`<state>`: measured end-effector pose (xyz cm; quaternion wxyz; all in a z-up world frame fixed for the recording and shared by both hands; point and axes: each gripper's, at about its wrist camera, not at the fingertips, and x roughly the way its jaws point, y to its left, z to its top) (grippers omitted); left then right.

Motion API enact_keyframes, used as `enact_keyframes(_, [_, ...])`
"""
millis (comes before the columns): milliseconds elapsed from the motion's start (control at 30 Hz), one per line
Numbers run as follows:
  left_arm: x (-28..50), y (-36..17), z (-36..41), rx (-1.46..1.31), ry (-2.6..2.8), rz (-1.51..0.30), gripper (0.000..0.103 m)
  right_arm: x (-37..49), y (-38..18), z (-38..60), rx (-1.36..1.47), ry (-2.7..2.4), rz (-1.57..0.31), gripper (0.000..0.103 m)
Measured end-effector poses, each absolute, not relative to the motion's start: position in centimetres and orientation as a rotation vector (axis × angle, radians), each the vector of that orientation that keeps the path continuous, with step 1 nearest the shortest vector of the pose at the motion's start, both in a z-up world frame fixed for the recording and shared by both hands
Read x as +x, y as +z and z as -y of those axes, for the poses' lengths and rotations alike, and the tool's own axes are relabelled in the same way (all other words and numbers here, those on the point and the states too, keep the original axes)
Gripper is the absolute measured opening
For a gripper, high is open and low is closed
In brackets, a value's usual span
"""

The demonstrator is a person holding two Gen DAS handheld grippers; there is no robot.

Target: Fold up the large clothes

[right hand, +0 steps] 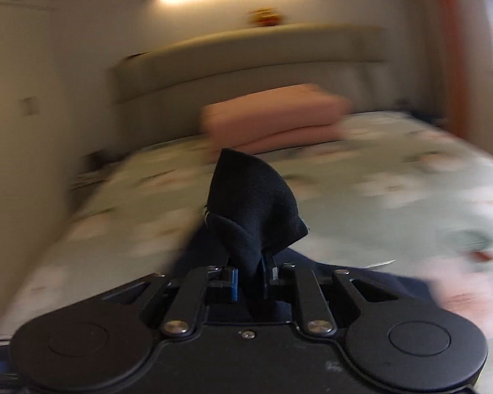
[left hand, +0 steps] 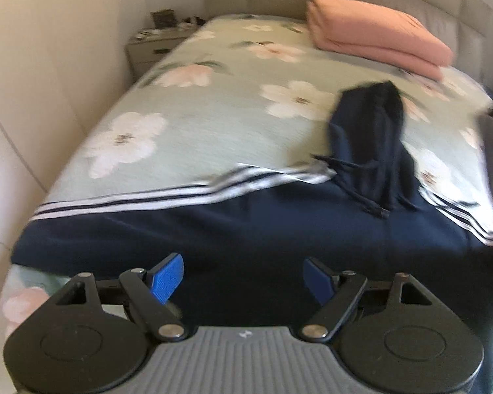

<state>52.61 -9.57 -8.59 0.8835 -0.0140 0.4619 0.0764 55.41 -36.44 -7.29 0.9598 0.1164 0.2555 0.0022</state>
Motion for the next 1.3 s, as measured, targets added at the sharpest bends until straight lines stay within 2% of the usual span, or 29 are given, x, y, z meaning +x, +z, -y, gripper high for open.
enact_keyframes(33, [52.5, -8.7, 8.8, -0.027, 0.179, -0.956, 0.082, 56.1, -8.2, 33.8, 0.25, 0.091, -0.547, 0.027])
enact_keyframes(133, [52.3, -9.8, 6.6, -0.028, 0.219, -0.955, 0.082, 58.1, -12.3, 27.5, 0.206, 0.367, -0.743, 0.037])
enact_keyframes(233, [52.2, -11.5, 5.1, -0.037, 0.218, -0.963, 0.082, 58.0, -16.0, 26.6, 0.169, 0.408, -0.928, 0.039])
enact_keyframes(300, [52.5, -12.7, 4.6, -0.056, 0.187, -0.965, 0.082, 56.9, -16.5, 28.6, 0.151, 0.372, -0.953, 0.049])
enact_keyframes(333, [52.7, -13.2, 4.4, -0.073, 0.164, -0.965, 0.082, 56.0, -16.4, 30.1, 0.137, 0.336, -0.951, 0.059])
enact_keyframes(367, [53.1, -13.8, 4.1, -0.104, 0.133, -0.973, 0.082, 55.3, -16.3, 31.7, 0.125, 0.288, -0.947, 0.065])
enact_keyframes(633, [57.0, -16.3, 3.2, -0.391, -0.015, -1.009, 0.082, 52.5, -17.9, 41.5, 0.106, -0.138, -0.973, 0.065])
enact_keyframes(800, [58.5, -16.1, 8.6, -0.36, -0.006, -1.017, 0.086, 52.6, -19.4, 39.6, 0.159, -0.089, -0.994, 0.063])
enact_keyframes(867, [59.9, -16.8, 11.5, -0.285, 0.069, -1.039, 0.091, 53.4, -20.1, 39.0, 0.169, -0.067, -1.001, 0.062])
enact_keyframes(933, [61.1, -18.2, 13.3, -0.203, 0.14, -1.061, 0.091, 53.5, -20.2, 38.4, 0.176, -0.057, -0.998, 0.062])
enact_keyframes(1033, [62.8, -21.1, 14.8, -0.11, 0.191, -1.135, 0.08, 52.9, -20.0, 38.9, 0.195, -0.049, -1.0, 0.062])
enact_keyframes(1100, [62.1, -20.7, 14.6, -0.103, 0.199, -1.078, 0.049, 52.6, -19.8, 39.5, 0.196, -0.048, -0.997, 0.062])
enact_keyframes(1133, [61.8, -20.0, 14.5, -0.099, 0.181, -1.047, 0.024, 52.4, -19.7, 39.7, 0.193, -0.047, -0.992, 0.062])
enact_keyframes(1167, [61.6, -19.1, 14.4, -0.122, 0.126, -1.019, 0.015, 52.1, -19.5, 40.0, 0.191, -0.051, -0.987, 0.062])
enact_keyframes(1300, [61.8, -13.4, 13.9, -0.304, -0.151, -0.821, 0.012, 51.9, -18.5, 41.1, 0.181, -0.092, -0.948, 0.062])
